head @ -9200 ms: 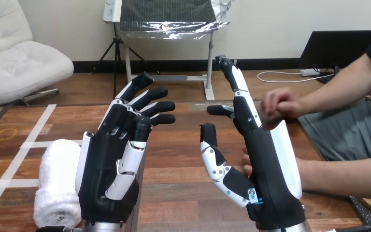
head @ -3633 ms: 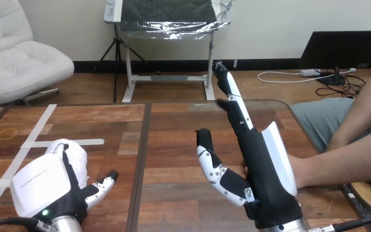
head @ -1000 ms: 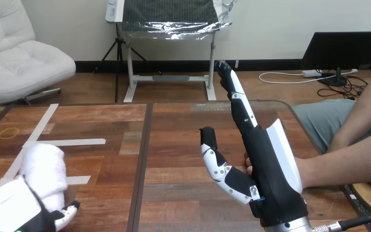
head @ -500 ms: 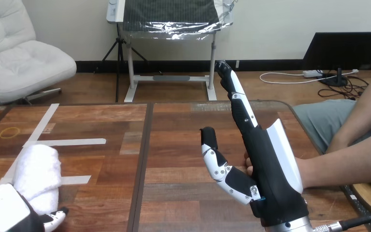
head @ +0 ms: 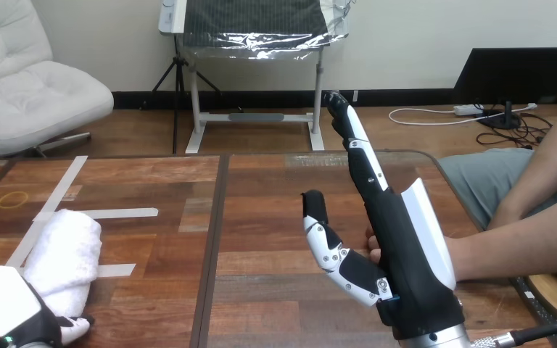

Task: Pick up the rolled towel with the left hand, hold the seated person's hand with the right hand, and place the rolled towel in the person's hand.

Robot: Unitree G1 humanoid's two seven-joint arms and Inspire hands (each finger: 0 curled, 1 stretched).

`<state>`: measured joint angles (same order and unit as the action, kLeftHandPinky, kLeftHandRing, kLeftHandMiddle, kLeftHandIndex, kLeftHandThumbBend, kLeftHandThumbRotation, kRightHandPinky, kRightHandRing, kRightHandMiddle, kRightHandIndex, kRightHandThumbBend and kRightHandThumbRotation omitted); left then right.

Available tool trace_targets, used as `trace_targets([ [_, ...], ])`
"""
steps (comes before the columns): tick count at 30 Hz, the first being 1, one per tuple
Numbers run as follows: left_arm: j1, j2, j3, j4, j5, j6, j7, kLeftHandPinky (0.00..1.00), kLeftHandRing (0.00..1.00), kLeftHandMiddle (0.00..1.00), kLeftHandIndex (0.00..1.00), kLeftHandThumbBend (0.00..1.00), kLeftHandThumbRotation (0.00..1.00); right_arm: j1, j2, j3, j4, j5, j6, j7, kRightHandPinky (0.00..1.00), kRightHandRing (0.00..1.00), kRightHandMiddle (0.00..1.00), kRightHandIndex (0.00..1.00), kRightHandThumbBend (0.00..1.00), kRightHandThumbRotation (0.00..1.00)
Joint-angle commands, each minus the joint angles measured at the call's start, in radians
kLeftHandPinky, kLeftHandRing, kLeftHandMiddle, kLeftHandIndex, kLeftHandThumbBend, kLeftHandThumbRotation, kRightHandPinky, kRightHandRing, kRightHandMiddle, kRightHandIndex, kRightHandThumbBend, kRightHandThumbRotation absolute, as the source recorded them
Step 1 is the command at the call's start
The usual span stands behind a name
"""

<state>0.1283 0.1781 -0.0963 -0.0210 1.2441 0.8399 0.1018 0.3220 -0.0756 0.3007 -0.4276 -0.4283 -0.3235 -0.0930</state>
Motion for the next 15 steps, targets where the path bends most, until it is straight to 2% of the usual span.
trace_targets([
  [1,-0.010,0.003,0.013,0.036,-0.053,-0.019,0.046,0.49,0.49,0.52,0.61,0.86,0.10,-0.041,0.012,-0.012,-0.043,0.018,-0.011,0.002,1.00,1.00,1.00,1.00,0.00,0.00],
  [8,0.007,-0.001,0.029,0.035,-0.133,-0.075,0.164,0.46,0.47,0.50,0.58,0.88,0.02,-0.037,0.012,-0.014,-0.049,0.020,-0.004,0.004,1.00,1.00,1.00,1.00,0.00,0.00],
  [15,0.020,0.002,0.047,0.037,-0.213,-0.146,0.255,0.45,0.46,0.49,0.57,0.88,0.00,-0.033,0.014,-0.017,-0.053,0.014,0.004,0.002,1.00,0.98,0.97,0.99,0.00,0.00],
])
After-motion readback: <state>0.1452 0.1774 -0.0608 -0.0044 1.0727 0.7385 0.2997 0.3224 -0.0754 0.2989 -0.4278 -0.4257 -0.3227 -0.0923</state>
